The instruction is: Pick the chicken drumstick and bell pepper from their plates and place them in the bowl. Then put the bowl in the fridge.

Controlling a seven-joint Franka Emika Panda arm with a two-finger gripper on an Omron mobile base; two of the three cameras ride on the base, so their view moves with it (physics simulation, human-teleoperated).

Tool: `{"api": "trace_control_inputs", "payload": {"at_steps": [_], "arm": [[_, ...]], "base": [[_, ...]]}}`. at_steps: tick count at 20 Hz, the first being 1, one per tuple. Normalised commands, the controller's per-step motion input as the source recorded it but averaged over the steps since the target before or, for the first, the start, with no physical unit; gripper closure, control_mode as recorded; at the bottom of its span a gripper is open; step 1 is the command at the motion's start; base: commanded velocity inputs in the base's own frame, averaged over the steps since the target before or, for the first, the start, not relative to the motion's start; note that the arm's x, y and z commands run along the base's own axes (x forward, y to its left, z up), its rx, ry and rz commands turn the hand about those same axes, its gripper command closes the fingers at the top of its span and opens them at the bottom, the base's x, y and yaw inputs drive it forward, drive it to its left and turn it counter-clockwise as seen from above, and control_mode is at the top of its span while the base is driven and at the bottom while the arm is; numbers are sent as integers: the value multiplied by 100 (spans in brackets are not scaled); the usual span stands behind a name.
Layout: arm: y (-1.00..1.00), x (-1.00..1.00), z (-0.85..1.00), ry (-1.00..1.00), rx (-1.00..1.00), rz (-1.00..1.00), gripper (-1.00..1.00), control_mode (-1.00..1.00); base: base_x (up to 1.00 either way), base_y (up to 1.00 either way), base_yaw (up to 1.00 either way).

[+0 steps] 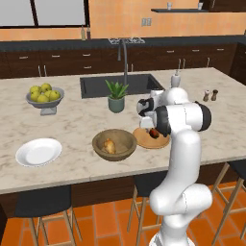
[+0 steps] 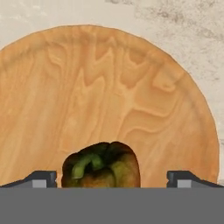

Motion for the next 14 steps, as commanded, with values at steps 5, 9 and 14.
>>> {"api": "trace_control_inputs", "payload": {"at_steps": [5, 9, 14], "arm": [[0, -2, -18, -1, 0, 1, -100, -100], [0, 0, -24, -1, 0, 0, 100, -100], [0, 0, -3, 0, 0, 0, 100, -100]], "base": [[0, 0, 0], [0, 0, 0], [0, 0, 0]]}}
